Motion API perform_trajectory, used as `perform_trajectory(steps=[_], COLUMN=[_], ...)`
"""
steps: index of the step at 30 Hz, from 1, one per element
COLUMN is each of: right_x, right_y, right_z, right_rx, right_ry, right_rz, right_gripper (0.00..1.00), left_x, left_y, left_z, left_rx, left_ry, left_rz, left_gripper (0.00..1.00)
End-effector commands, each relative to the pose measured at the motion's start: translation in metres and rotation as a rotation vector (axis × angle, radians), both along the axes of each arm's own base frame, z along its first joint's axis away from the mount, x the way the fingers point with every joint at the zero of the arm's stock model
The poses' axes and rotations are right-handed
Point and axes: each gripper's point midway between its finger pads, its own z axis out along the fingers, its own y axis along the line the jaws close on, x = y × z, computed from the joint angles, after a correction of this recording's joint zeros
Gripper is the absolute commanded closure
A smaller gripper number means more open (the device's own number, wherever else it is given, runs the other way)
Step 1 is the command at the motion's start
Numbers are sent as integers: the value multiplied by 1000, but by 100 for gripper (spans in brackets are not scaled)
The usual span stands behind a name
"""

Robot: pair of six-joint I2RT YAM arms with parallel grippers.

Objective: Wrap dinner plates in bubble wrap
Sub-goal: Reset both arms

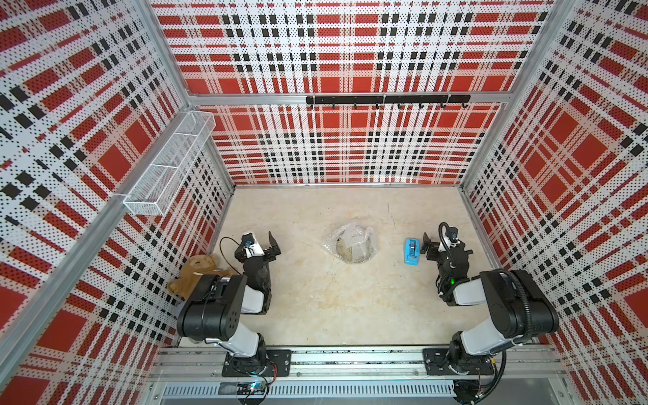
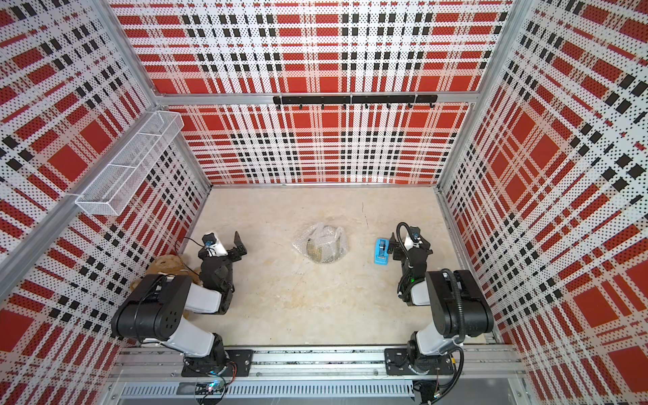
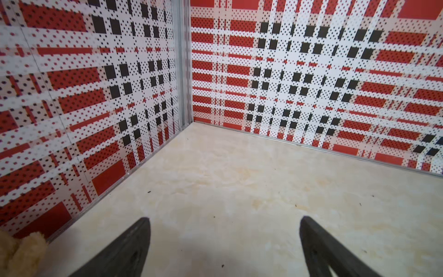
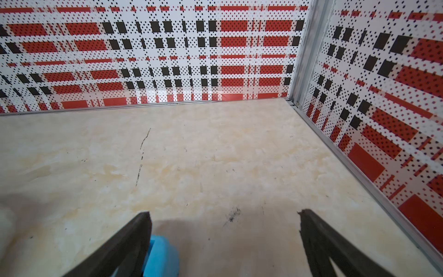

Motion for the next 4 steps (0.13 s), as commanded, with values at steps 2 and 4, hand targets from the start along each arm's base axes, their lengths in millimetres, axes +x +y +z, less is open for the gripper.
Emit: perform_trajectory(steps=[2,4], right_x=[3,2], right_y=[3,3], right_z=[4,7], right_rx=[-23,-25], right_ry=[-11,-31], right_rz=[24,24], right_gripper=[0,0], left_x=[0,0], left_y=[2,2], left_z=[11,11], left_rx=[12,9], left_ry=[-46,-47], left_rz=[17,18], left_gripper=[2,2])
